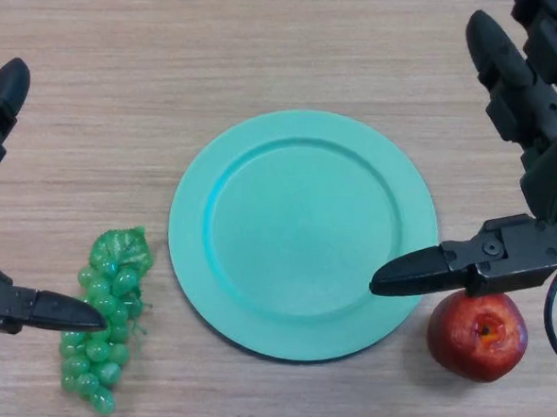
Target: Pick up the green grapes and place it on the plate
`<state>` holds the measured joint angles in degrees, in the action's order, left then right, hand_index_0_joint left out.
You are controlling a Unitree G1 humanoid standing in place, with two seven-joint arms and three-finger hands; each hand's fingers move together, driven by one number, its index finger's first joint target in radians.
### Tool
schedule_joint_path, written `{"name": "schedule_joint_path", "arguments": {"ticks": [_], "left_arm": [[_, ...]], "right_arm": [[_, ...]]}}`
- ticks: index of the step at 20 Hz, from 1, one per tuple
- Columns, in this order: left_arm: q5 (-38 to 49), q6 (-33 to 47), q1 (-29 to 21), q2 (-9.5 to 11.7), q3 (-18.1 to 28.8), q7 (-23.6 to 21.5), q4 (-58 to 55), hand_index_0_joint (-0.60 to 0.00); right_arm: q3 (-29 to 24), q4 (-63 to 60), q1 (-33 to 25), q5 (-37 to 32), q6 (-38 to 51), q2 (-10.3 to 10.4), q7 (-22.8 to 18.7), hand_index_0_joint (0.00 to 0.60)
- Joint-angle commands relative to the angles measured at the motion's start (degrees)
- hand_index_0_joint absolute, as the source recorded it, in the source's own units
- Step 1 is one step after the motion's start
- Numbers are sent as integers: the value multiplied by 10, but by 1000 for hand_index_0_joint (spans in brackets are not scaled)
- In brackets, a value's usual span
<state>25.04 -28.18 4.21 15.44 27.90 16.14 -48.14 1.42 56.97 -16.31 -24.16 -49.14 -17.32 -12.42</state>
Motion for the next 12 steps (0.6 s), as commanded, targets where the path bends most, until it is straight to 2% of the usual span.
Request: {"name": "schedule_joint_path", "arguments": {"ticks": [1,8,12], "left_arm": [[9,78,-7,21,44,3,-35,0],[55,63,-2,24,64,13,-43,0],[-13,144,28,-5,58,33,-22,0]], "right_arm": [[-16,30,-23,-22,68,-17,-15,0],[-16,30,-30,-33,66,-30,-25,0],[-15,30,-30,-27,61,-25,-17,0]]}}
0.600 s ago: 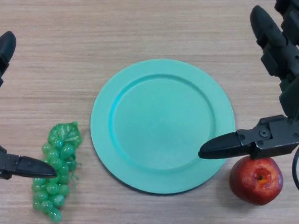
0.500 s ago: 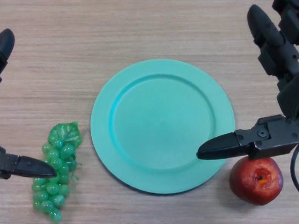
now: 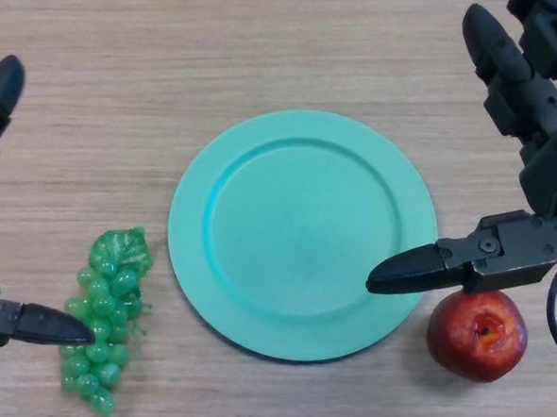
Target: Pick up the green grapes and place it on the plate
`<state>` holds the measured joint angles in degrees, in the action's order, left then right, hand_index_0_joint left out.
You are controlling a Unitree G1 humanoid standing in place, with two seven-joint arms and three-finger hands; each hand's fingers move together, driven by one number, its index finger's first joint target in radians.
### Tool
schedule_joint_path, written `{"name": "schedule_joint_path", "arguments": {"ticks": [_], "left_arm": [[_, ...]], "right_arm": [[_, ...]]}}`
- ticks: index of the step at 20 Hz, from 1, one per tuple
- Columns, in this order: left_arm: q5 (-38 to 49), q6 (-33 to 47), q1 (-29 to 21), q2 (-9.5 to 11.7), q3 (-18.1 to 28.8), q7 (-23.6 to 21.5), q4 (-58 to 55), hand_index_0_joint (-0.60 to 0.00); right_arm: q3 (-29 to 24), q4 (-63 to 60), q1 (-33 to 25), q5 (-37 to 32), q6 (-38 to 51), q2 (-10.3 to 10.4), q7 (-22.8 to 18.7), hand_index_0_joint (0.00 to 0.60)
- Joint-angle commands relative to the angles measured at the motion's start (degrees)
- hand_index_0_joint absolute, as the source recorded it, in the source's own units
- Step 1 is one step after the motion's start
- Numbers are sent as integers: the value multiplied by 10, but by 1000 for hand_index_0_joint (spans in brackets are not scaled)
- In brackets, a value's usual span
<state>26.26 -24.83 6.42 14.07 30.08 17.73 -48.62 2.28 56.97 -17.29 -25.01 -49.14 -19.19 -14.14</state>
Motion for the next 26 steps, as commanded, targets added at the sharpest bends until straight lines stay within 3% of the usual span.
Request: {"name": "schedule_joint_path", "arguments": {"ticks": [1,5,9,13,20,23,24,25,26], "left_arm": [[-75,143,20,-3,33,28,-1,0],[-172,253,59,-29,29,35,87,0],[-223,335,104,-32,-5,10,209,0],[-267,415,127,-32,-56,-26,317,0],[-304,458,108,-32,-128,-73,413,0],[-377,463,89,-29,-158,-109,442,0],[-379,462,88,-28,-159,-111,443,-50],[-380,459,86,-27,-161,-115,445,-200],[-376,455,83,-26,-164,-119,446,-300]], "right_arm": [[-22,30,-20,-12,60,-3,4,0],[-16,30,-23,12,48,23,21,0],[-4,30,-29,41,28,53,37,0],[5,30,-30,61,20,66,48,0],[1,30,-26,71,20,74,60,0],[-6,30,-29,65,17,75,58,0],[-7,30,-29,64,17,75,57,0],[-8,30,-29,62,17,74,57,0],[-10,30,-29,60,17,73,56,0]]}}
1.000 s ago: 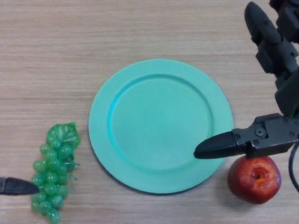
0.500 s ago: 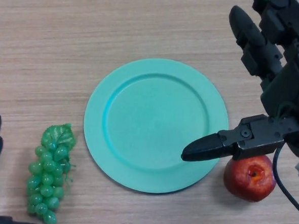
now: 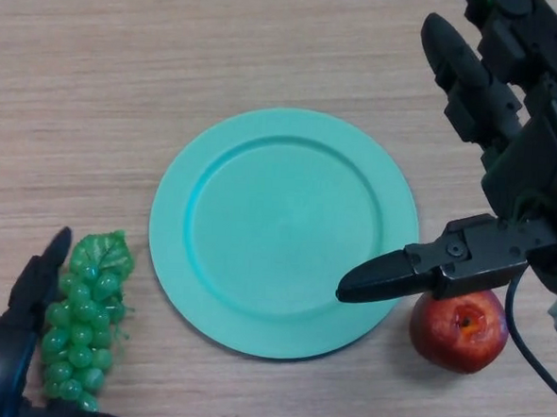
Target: Pick up the green grapes and place it on the plate
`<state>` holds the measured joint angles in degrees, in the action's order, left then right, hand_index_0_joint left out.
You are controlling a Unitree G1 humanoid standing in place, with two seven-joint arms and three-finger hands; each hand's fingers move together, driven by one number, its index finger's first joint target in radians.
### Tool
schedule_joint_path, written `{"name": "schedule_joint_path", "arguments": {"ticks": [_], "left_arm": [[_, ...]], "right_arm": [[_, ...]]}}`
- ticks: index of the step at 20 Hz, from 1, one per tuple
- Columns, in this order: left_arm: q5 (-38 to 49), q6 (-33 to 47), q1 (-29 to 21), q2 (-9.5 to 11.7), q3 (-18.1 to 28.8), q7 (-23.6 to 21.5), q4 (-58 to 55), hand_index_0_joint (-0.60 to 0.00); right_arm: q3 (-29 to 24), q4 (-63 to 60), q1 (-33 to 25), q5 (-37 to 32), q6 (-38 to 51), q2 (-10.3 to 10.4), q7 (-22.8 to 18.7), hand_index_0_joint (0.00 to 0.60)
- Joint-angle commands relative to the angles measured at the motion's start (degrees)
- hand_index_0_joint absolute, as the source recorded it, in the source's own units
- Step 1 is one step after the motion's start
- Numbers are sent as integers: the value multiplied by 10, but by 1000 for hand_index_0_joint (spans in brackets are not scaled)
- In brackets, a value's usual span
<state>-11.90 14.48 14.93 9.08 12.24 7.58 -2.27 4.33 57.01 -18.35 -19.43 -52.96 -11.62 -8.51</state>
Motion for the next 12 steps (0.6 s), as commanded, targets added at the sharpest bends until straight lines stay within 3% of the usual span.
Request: {"name": "schedule_joint_path", "arguments": {"ticks": [1,2,3,6,9,11,12], "left_arm": [[26,46,-10,24,9,-24,-19,-450],[40,38,-17,27,5,-37,-19,-550],[14,49,-22,36,2,-62,-5,-600],[-9,69,-9,49,10,-55,-1,-600],[149,51,4,25,39,-5,-79,-600],[163,51,10,20,58,-14,-129,-600],[163,51,10,20,59,-15,-132,-600]], "right_arm": [[-34,30,-18,-2,56,-5,-3,0],[-38,30,-17,-7,58,-9,-6,0],[-41,30,-15,-12,60,-13,-9,0],[-46,30,-16,-23,62,-18,-15,0],[-42,30,-18,-26,58,-11,-20,0],[-42,30,-22,-44,56,-14,-35,0],[-42,30,-22,-45,56,-15,-37,50]]}}
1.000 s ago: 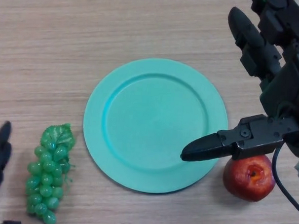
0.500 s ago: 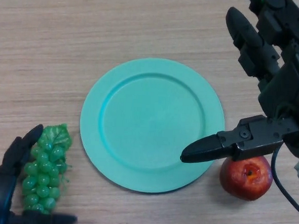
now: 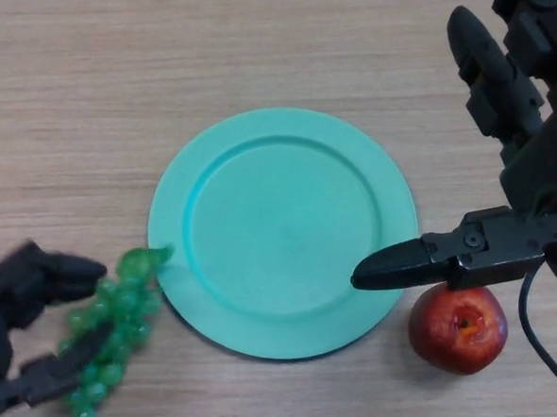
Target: Pick up the green grapes and place it on the plate
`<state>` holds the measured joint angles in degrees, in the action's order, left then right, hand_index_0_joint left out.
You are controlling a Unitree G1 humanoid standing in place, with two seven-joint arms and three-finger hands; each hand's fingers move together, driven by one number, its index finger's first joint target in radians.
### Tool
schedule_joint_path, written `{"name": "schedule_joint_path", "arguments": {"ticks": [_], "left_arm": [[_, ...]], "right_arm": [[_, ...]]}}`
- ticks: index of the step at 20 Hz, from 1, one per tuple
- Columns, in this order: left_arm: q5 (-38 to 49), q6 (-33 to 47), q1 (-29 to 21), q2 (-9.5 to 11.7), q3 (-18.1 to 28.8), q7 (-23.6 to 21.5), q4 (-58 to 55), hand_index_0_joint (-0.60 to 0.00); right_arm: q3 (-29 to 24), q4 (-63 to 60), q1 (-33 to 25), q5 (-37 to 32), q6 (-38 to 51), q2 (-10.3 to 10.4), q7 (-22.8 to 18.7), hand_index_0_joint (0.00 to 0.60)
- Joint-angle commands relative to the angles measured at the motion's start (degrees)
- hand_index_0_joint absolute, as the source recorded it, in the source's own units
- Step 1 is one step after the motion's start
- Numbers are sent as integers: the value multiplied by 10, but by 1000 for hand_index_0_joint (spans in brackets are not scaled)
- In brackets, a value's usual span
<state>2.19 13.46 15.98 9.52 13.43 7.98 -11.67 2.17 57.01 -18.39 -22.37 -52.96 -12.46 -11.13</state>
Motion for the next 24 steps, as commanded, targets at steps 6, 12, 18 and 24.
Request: {"name": "schedule_joint_path", "arguments": {"ticks": [6,12,18,24], "left_arm": [[-99,49,-33,14,35,-97,-192,-600],[-186,-13,-60,15,-12,-50,-321,-600],[-145,-73,-53,14,4,-17,-371,-600],[-108,-138,-63,14,23,0,-399,-600]], "right_arm": [[-8,30,-23,-73,89,-43,-75,600],[-6,30,-18,-127,119,-96,-122,600],[-6,30,-10,-129,129,-114,-127,600],[-3,30,-9,-124,132,-121,-124,400]]}}
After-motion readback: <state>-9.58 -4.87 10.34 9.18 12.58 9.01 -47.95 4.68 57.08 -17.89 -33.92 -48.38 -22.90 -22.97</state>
